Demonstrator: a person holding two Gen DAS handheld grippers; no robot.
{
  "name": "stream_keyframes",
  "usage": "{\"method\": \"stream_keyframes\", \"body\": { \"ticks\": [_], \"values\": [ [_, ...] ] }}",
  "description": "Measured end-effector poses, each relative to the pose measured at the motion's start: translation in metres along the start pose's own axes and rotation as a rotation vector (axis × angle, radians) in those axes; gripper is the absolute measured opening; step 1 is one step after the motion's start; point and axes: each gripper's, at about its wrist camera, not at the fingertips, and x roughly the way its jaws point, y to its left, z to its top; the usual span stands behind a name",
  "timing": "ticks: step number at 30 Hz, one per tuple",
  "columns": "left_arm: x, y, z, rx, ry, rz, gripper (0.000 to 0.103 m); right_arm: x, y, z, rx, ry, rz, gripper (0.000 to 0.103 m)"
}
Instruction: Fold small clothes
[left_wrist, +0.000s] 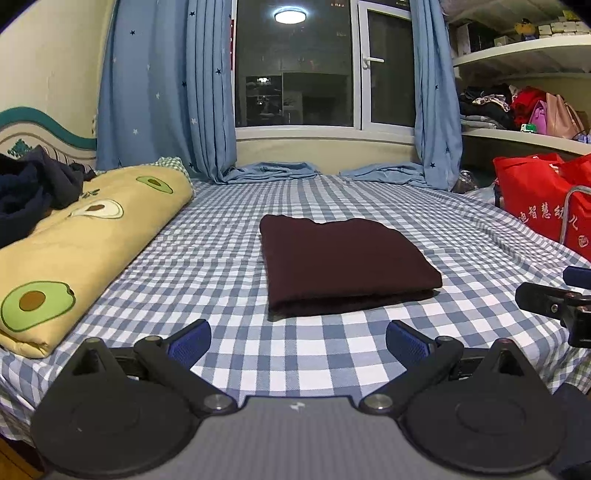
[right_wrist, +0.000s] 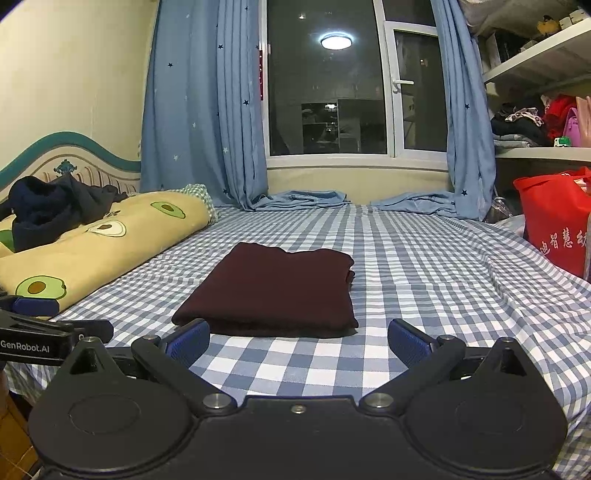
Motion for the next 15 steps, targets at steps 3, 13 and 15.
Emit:
{"method": "stream_keyframes", "body": {
  "ticks": [3, 13, 15],
  "values": [
    [0.0013, 0.0014, -0.0002, -0.008, 0.003, -0.01, 0.103, 0.0015, 0.0007, -0.0005, -0.002, 0.006, -0.003, 0.102],
    [0.0054, -0.0039, -0.0017, 0.015, 0.01, -0.012, 0.103, 0.0041, 0.0005, -0.0012, -0.003, 0.013, -0.01, 0.102],
    [0.0054, -0.0042, -0.0013, 0.019, 0.009, -0.011, 0.103, 0.0047, -0.0006, -0.001, -0.002, 0.013, -0.01, 0.102]
  ]
}}
